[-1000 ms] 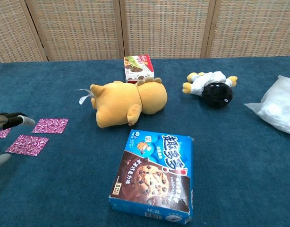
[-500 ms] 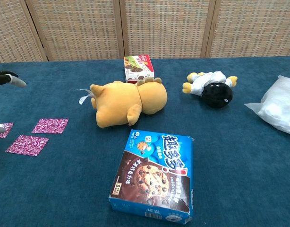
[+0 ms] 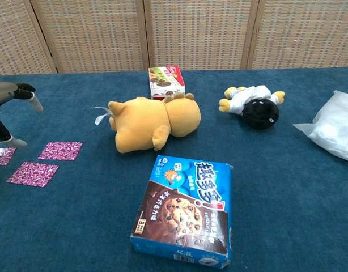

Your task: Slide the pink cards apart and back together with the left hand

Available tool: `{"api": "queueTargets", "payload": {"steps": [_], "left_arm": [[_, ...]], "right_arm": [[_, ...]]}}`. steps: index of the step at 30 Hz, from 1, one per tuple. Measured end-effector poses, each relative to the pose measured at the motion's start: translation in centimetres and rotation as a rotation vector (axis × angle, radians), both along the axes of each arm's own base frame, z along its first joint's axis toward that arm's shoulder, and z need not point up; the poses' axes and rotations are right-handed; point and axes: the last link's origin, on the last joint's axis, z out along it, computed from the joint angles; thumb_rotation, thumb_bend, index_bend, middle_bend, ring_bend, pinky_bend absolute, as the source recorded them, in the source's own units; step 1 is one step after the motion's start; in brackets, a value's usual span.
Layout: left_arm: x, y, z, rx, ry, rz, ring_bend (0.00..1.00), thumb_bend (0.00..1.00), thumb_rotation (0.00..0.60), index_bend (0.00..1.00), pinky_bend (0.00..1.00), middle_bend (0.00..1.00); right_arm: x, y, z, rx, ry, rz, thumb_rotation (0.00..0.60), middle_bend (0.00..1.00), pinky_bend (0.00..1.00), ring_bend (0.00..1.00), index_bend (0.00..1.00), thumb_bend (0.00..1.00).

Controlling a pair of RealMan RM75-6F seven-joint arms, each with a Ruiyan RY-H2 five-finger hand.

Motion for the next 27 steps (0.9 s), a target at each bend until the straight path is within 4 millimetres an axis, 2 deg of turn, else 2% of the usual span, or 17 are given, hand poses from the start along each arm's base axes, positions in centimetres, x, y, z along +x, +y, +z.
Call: {"api": "queueTargets", "payload": {"steps": [8,15,27], "left_arm": [[0.0,2.1,-2.3,-0.021,0.026,0.059,0.0,0.22,0.6,0.25,0.0,0.0],[0.6,2.6,-3.9,-0.048,0.034,0.072,0.0,0.22,0.6,0.27,0.0,0.0],[0.4,3.3,-4.4,-0.054,0.068,0.088,0.0,0.24,0.6,0.29,0.0,0.0]], "right_arm": [[-0.4,-0.4,-0.3,0.013,-0.003,-0.019,0.6,0.0,0.0,0.0,0.0,0.0],[-0.7,-0.5,-0.4,0.02,-0.004,-0.028,0.6,0.0,0.0,0.0,0.0,0.0],[-0.8,-0.6,-0.5,0.022,0.0,-0.037,0.6,0.0,0.0,0.0,0.0,0.0]]}}
